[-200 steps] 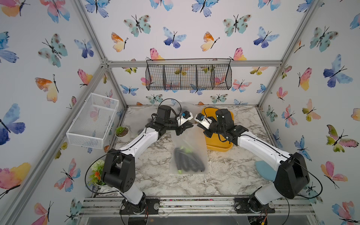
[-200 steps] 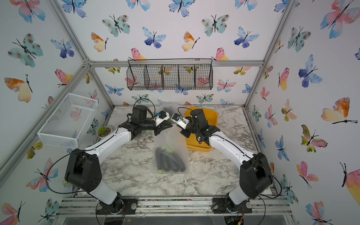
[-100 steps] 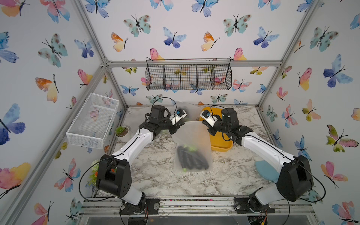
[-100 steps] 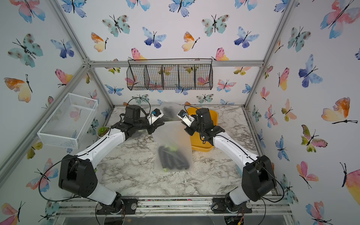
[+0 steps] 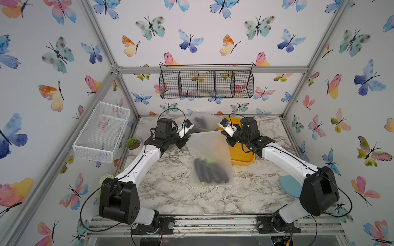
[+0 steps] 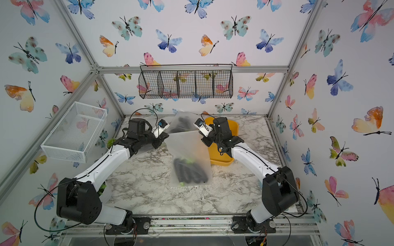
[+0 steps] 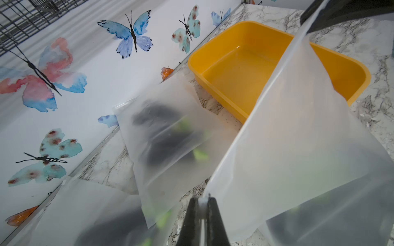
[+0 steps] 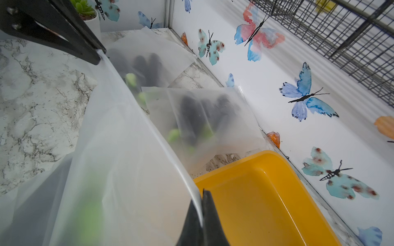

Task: Place the eggplant in a zip-top bag and seal the zipper
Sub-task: Zip the zipper on the zipper food storage bag, then place the zipper food storage bag at the center of the board.

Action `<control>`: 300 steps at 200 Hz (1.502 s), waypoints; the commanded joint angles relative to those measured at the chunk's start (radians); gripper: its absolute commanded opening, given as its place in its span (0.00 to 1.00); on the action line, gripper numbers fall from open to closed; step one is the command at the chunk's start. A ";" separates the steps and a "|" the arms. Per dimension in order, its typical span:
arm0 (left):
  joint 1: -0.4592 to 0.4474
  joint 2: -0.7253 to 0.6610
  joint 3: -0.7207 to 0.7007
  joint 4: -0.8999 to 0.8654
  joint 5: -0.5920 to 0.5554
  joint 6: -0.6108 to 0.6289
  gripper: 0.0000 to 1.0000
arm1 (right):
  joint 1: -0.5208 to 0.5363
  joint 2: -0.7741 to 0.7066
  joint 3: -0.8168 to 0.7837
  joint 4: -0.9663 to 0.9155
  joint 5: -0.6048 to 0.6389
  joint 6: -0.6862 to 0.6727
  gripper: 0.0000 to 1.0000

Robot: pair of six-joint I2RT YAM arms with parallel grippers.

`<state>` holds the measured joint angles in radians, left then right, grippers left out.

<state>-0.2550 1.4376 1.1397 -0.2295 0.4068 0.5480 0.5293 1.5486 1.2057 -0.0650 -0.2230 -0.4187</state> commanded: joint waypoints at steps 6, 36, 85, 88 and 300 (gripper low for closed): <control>0.072 -0.025 -0.013 -0.057 -0.187 -0.019 0.00 | -0.053 0.005 0.032 -0.003 0.121 0.025 0.04; 0.080 -0.025 -0.014 -0.056 -0.203 -0.022 0.00 | -0.054 0.011 0.038 -0.003 0.120 0.024 0.04; 0.087 -0.026 -0.015 -0.046 -0.202 -0.027 0.00 | -0.054 0.021 0.045 -0.009 0.104 0.023 0.04; 0.088 -0.027 -0.015 -0.047 -0.200 -0.028 0.00 | -0.054 0.021 0.045 -0.010 0.095 0.024 0.04; 0.103 -0.148 -0.070 -0.543 -0.748 -0.617 0.00 | 0.146 0.311 0.255 0.120 -0.223 0.228 0.41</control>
<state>-0.1669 1.2736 1.0954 -0.6842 -0.1905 -0.0021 0.6632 1.8435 1.4200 0.0193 -0.4065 -0.2298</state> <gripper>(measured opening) 0.062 0.395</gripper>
